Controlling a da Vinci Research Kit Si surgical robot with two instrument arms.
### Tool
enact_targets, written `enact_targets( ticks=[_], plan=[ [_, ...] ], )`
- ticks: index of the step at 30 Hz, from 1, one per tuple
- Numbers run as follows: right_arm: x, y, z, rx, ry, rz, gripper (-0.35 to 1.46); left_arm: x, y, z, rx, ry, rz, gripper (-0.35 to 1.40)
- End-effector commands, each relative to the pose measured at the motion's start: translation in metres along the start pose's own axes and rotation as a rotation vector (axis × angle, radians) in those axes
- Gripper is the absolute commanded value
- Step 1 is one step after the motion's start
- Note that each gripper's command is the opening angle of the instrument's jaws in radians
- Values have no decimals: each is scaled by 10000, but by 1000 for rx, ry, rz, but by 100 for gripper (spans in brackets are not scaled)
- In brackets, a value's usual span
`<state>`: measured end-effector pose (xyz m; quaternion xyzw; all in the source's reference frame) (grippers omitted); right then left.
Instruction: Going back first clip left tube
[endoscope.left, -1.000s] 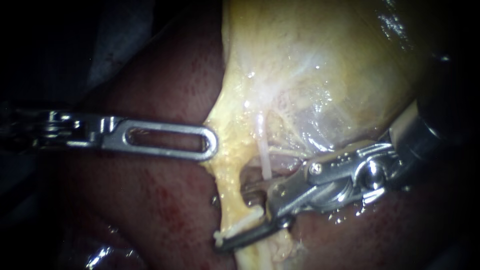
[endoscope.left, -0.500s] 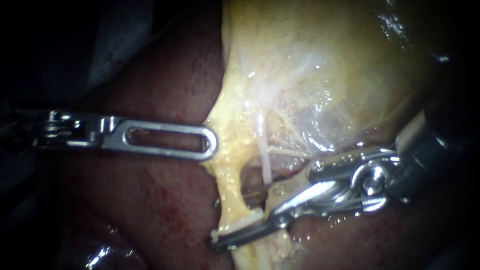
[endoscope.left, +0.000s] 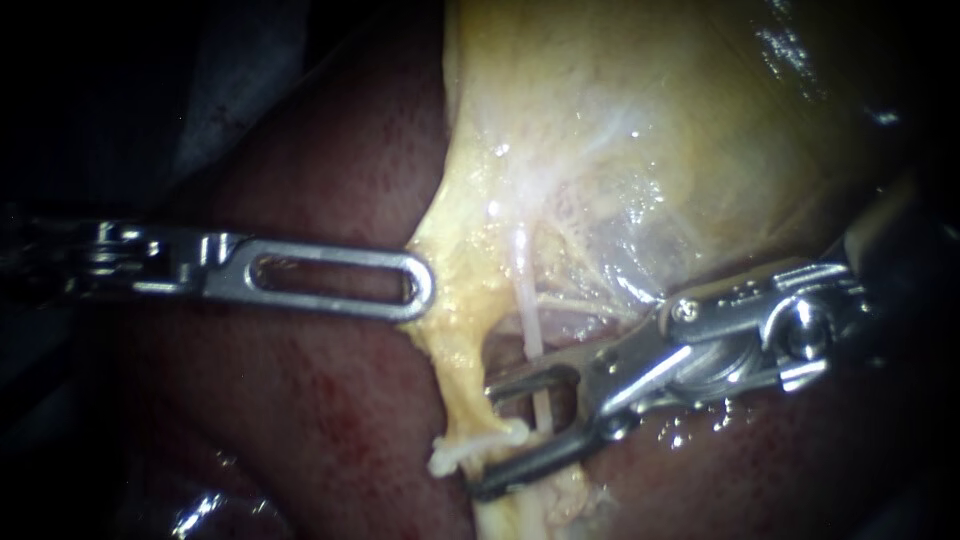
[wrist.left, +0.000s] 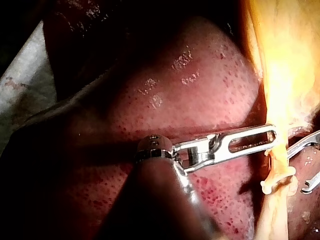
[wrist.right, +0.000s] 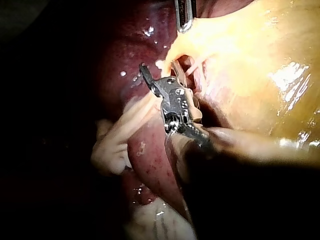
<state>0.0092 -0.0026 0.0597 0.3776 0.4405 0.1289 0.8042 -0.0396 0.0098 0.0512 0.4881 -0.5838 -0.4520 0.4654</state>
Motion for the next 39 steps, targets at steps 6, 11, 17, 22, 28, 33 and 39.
enact_targets(
  ticks=[6, 11, 17, 22, 28, 33, 39],
  plan=[
    [4, 1, -14, -17, 10, 8, 49, 0, 0, -1, 0, 0, 0, -35],
    [1, 0, -24, -23, 14, 12, 49, 0, 0, -1, 0, 0, 0, -35],
    [0, 5, -52, -41, 26, 11, 49, 1, 0, -1, 0, 0, 0, -35],
    [3, 12, -84, -67, 37, -15, 50, 1, 0, -1, 0, 0, 0, -35],
    [5, 17, -116, -94, 47, -30, 51, 2, 0, -1, 0, 0, 1, -35],
    [2, 16, -133, -105, 50, -35, 51, 2, 0, -2, 0, 1, 1, -35],
    [-5, 13, -144, -100, 49, -38, 51, 2, 0, -1, 0, 0, 1, -35]
  ],
)
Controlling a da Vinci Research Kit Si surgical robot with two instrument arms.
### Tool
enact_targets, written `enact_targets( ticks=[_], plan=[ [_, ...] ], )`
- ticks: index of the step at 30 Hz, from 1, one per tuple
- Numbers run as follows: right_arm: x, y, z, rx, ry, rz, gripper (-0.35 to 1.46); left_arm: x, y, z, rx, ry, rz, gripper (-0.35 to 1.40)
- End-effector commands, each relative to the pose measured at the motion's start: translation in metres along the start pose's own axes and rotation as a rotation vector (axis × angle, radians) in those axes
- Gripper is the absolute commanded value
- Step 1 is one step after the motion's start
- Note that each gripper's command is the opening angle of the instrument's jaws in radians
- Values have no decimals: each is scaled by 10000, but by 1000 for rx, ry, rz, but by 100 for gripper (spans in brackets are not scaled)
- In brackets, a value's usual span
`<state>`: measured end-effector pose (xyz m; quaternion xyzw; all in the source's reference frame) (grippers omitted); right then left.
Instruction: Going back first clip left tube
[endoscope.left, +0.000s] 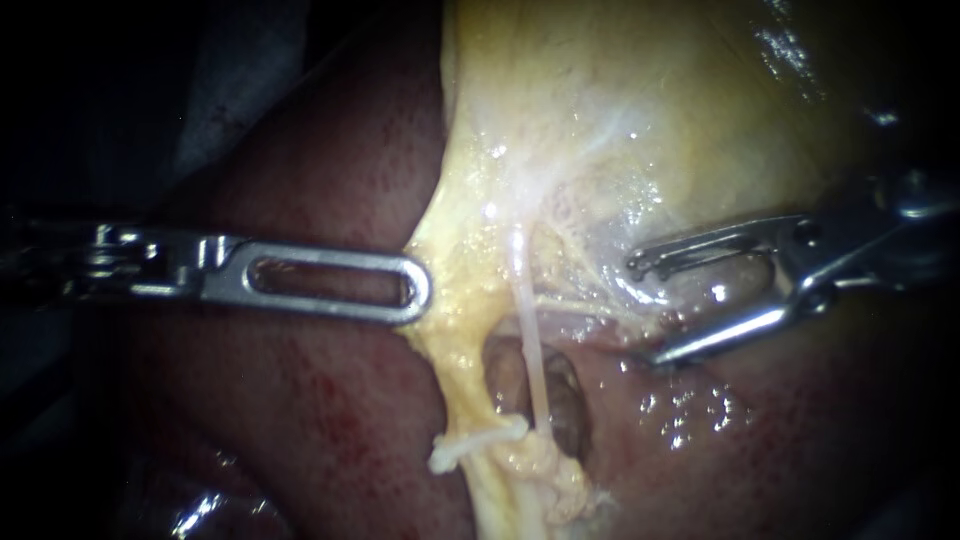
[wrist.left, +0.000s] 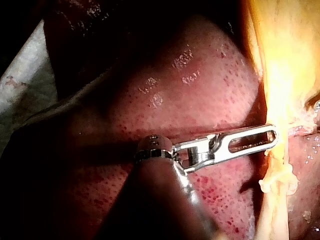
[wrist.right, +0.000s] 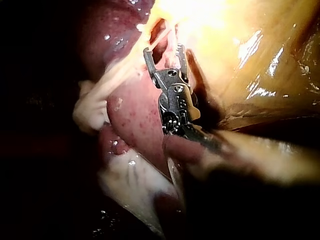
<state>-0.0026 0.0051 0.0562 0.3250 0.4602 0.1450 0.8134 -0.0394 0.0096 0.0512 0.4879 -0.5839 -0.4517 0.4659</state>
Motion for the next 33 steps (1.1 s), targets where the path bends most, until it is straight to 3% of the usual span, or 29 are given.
enact_targets(
  ticks=[1, 5, 10, 19, 33],
  plan=[
    [-1, 0, -1, 1, 0, 0, 51, 0, 0, 0, 0, 0, 0, -35],
    [-3, -2, -6, 3, -1, -1, 51, 1, 3, 2, -1, -1, 2, -35],
    [-5, -4, -9, 4, -1, -1, 51, 10, 19, 9, -3, -1, 17, -35],
    [-5, -4, -10, 3, -1, -1, 51, 42, 53, 29, -18, 35, 2, -35],
    [-5, -5, -10, 3, 0, -1, 51, 40, 50, 32, -17, 36, 0, -35]
  ],
)
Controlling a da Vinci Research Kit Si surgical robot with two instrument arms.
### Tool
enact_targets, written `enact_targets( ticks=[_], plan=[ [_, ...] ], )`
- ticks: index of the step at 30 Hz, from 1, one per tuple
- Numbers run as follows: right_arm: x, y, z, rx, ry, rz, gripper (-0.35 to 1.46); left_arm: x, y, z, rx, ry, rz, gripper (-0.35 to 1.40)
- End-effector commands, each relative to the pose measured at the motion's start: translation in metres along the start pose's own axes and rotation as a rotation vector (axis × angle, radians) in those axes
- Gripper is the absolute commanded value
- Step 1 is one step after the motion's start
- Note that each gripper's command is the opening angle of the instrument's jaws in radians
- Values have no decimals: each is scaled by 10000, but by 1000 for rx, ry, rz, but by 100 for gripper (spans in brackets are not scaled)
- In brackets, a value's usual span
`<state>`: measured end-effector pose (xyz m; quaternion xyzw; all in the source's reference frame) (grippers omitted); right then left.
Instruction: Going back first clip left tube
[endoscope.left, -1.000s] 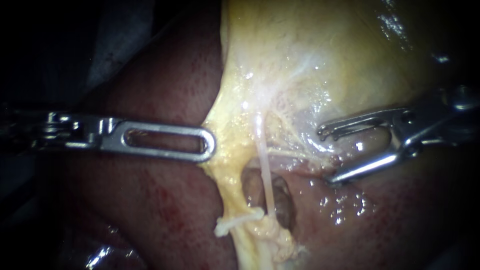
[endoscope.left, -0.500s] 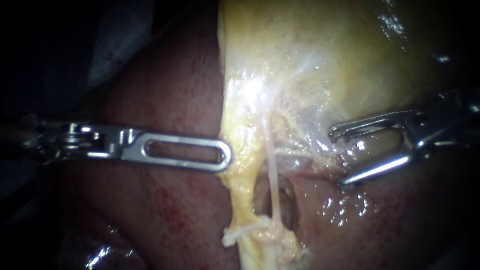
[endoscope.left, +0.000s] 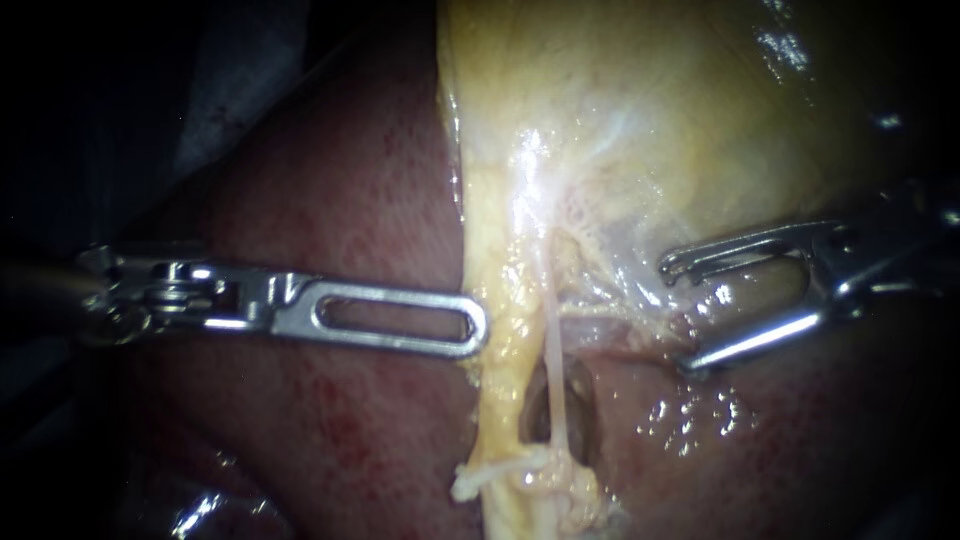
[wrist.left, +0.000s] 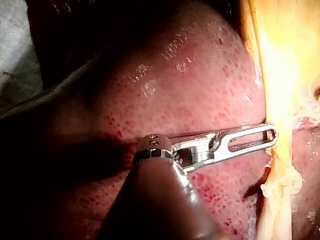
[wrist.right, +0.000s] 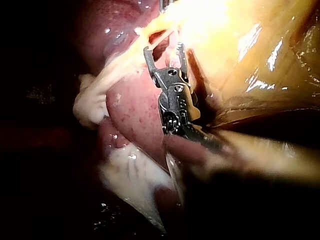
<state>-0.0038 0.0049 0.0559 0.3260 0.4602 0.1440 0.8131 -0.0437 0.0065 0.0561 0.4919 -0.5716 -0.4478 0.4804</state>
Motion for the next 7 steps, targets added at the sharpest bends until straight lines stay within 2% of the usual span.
enact_targets(
  ticks=[1, 7],
  plan=[
    [0, 0, 0, 0, 0, 0, 51, 0, 0, 0, 0, 0, 0, -35],
    [0, -1, 0, 0, 0, 0, 51, 0, -1, 0, 0, 0, -1, -35]
  ],
)
